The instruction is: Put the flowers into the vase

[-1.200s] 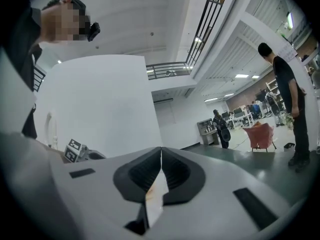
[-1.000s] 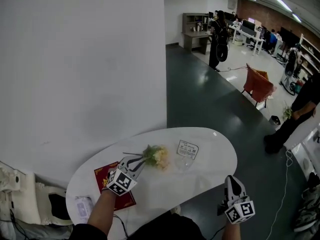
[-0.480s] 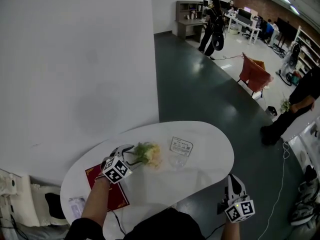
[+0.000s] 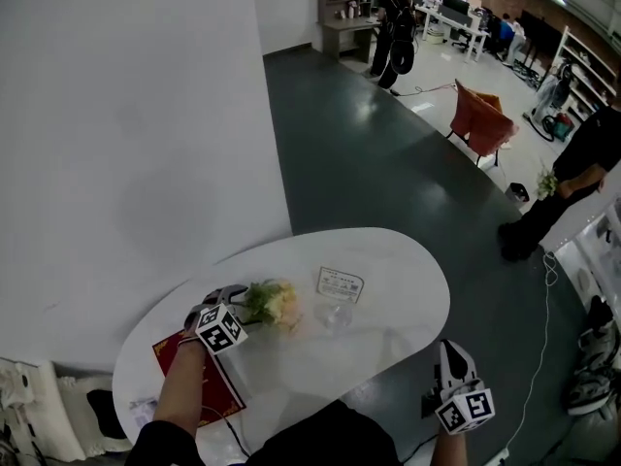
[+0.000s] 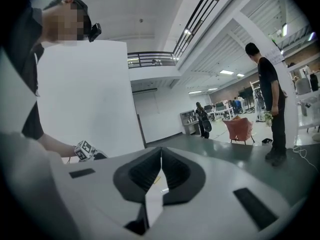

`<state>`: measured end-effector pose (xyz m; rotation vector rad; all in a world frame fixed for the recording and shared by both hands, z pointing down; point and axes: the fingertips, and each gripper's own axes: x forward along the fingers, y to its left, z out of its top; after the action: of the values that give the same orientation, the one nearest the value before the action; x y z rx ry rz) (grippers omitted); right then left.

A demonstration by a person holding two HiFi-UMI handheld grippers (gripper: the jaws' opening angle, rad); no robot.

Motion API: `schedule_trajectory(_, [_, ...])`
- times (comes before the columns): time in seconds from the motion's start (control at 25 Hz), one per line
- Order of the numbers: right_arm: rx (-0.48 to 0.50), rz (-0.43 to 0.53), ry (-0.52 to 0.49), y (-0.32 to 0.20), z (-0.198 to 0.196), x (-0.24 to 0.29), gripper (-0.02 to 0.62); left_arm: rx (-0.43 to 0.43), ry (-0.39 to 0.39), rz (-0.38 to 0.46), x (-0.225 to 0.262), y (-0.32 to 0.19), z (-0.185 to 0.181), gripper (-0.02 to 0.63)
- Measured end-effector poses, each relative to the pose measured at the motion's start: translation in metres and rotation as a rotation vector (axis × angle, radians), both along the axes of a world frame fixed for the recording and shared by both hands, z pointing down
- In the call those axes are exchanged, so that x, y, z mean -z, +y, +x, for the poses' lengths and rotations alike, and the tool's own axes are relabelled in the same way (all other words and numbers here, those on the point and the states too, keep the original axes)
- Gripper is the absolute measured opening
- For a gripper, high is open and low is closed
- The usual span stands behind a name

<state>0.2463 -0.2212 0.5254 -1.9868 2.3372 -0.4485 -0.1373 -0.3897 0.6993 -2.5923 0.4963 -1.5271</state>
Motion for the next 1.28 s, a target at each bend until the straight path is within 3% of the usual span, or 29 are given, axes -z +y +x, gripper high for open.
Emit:
schedule_trajectory(0.68, [0.017, -0.067, -0.001, -0.010, -0.019, -0.026, 0.023, -0.209, -0.179, -0.061, -0.053, -0.011, 0.022, 0.376])
schedule_trajectory(0.92, [-0.001, -0.079, 0.004, -0.004, -0.022, -0.027, 0.023, -0.249, -0.187, -0.085, -0.060, -0.011, 0.024, 0.374])
schedule_trajectory(1.12, [-0.005, -0.080, 0.011, 0.000, -0.027, -0.025, 0.023, -0.242, -0.182, -0.066, -0.064, -0.011, 0.028, 0.277])
schedule_trajectory(1.28, [0.004, -0.070, 0.021, 0.003, -0.033, -0.019, 0.023, -0.246, -0.187, -0.056, -0.063, -0.011, 0.028, 0.244])
